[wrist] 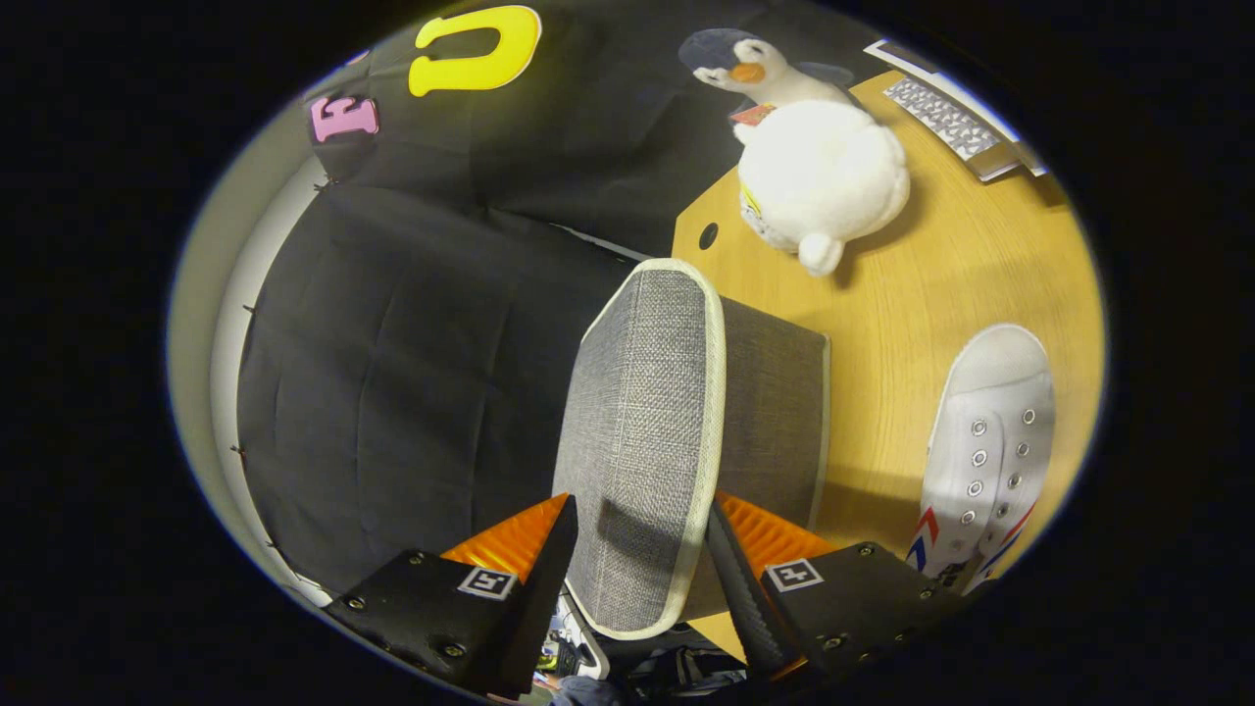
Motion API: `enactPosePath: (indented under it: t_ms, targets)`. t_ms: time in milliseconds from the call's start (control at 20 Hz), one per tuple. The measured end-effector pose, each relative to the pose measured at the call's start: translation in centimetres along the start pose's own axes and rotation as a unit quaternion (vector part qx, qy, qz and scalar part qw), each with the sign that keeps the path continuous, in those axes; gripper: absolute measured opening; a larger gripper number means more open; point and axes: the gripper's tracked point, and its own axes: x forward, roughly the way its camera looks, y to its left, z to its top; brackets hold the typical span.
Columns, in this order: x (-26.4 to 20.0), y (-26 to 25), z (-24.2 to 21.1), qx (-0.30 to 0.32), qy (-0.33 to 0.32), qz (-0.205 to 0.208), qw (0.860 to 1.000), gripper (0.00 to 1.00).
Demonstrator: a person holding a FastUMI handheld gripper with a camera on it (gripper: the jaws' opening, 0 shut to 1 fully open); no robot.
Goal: Open the storage box then place both shoes into the box .Put the left shoe in first, then the right shoe, with the right side of both shoes facing outward in a uniform manner.
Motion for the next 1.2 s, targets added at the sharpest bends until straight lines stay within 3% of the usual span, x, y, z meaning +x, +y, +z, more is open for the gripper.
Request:
enactPosePath:
  t_ms: [50, 100, 150, 200, 300, 800, 1200]
  targets:
    - [-0.1, 0.6, 0.1, -0.014, 0.001, 0.004, 1.000, 0.77]
    - [-0.7, 0.0, 0.8, -0.022, -0.009, -0.024, 0.999, 0.77]
    - [-0.7, -0.5, 1.2, -0.014, -0.014, -0.033, 0.999, 0.50]
    - [-0.6, 0.3, 1.3, 0.001, -0.011, -0.016, 1.000, 0.23]
    - [-0.3, 1.1, 1.7, 0.008, -0.012, -0.006, 1.000, 0.23]
    - [1.4, 11.5, 3.1, -0.077, 0.002, 0.047, 0.996, 0.23]
    - [7.4, 20.6, 3.5, -0.145, 0.020, 0.080, 0.986, 0.23]
